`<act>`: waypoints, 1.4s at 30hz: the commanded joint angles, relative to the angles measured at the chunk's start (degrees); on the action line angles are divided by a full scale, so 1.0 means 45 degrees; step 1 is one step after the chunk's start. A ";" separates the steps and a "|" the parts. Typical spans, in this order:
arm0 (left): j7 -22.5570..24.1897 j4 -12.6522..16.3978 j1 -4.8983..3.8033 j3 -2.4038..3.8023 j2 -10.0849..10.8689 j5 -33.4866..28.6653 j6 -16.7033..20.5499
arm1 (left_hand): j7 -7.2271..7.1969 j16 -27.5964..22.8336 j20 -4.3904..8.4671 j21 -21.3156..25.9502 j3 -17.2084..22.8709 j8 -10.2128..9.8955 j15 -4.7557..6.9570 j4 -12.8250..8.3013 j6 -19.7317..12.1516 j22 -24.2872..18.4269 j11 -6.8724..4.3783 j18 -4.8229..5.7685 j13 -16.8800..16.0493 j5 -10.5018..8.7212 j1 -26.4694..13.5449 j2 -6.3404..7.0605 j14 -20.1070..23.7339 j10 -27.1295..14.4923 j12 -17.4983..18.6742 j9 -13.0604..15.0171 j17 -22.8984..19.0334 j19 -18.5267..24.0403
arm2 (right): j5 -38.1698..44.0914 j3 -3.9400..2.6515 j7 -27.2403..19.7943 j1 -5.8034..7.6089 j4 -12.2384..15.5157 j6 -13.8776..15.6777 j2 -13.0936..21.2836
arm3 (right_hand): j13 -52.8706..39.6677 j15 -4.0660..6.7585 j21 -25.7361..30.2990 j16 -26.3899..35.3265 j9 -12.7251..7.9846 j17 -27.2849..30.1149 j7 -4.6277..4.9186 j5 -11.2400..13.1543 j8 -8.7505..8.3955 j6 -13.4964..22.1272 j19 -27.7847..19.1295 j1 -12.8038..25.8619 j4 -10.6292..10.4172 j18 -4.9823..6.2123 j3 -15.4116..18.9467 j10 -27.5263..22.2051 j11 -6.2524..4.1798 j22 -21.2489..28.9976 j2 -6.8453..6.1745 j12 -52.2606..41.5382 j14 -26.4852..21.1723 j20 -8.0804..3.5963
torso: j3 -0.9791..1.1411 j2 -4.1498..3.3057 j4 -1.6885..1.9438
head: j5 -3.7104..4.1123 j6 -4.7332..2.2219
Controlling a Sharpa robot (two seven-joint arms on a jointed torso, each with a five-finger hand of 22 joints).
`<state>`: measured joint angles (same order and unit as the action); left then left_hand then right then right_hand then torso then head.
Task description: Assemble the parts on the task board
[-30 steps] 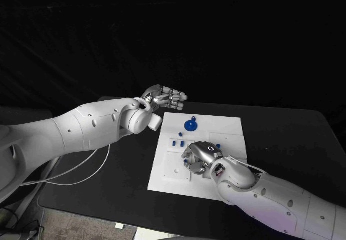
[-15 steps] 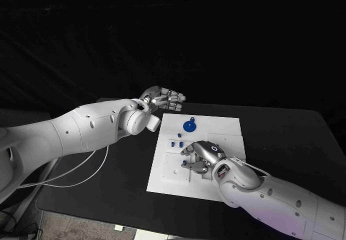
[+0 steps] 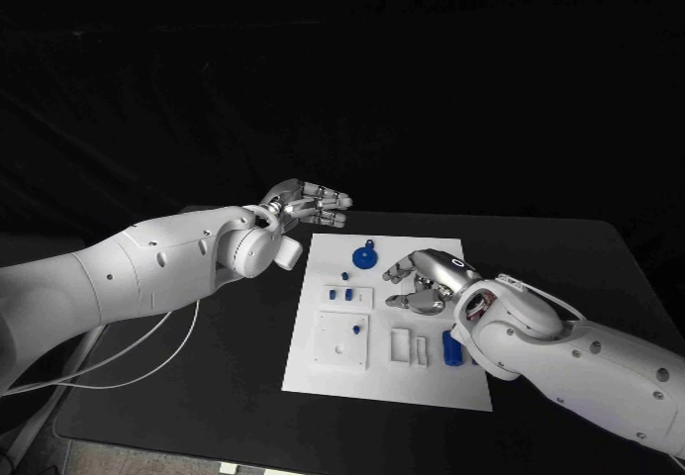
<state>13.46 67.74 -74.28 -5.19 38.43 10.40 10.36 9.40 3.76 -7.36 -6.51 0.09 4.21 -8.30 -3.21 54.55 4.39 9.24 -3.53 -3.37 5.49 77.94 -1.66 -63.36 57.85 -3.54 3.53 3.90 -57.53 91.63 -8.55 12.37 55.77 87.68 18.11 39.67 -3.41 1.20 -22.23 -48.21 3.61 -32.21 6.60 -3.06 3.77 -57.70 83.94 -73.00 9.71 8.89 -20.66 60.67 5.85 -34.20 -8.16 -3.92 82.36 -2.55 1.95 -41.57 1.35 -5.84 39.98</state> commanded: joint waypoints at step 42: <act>0.0364 -0.0144 0.0020 0.0013 -0.0060 -0.0228 -0.0172 | -0.0077 -0.0039 -0.0032 0.0024 -0.0036 -0.0017 0.0025 -0.0063 0.0318 -0.0003 -0.0079 -0.0188 -0.0003 -0.0046 -0.0079 -0.0170 0.0066 0.0364 0.0035 0.0008 0.0005 -0.0056 | 0.2197 0.0216 0.1258 0.0336 -0.1787 -0.2638 -0.0765 | 0.0017 -0.0026 -0.0217 0.0025 -0.0004 0.0175 -0.0286 0.0069 -0.0039 -0.0555 0.0499 0.0427 0.0097 -0.0056 -0.1883 0.1085 -0.0278 0.0581 -0.0024 0.0081 0.0114 0.0040 | 0.0011 0.0060 -0.0096 | -0.0079 0.0094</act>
<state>14.61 67.06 -74.18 -5.19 38.24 9.78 10.34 9.04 3.76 -7.47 -6.51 0.09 4.20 -8.09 -3.21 55.72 4.40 8.70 -3.53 -3.37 5.49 77.72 -1.88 -63.15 59.40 -3.54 3.53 3.90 -57.64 100.28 -7.59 17.85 57.27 79.53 5.50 36.27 -3.34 0.93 -22.97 -47.99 3.56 -31.36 5.29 -3.07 3.53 -59.92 84.01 -71.57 10.13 9.30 -29.06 65.23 4.60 -31.54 -8.35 -3.75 82.49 -1.84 2.00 -41.35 0.94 -6.16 40.37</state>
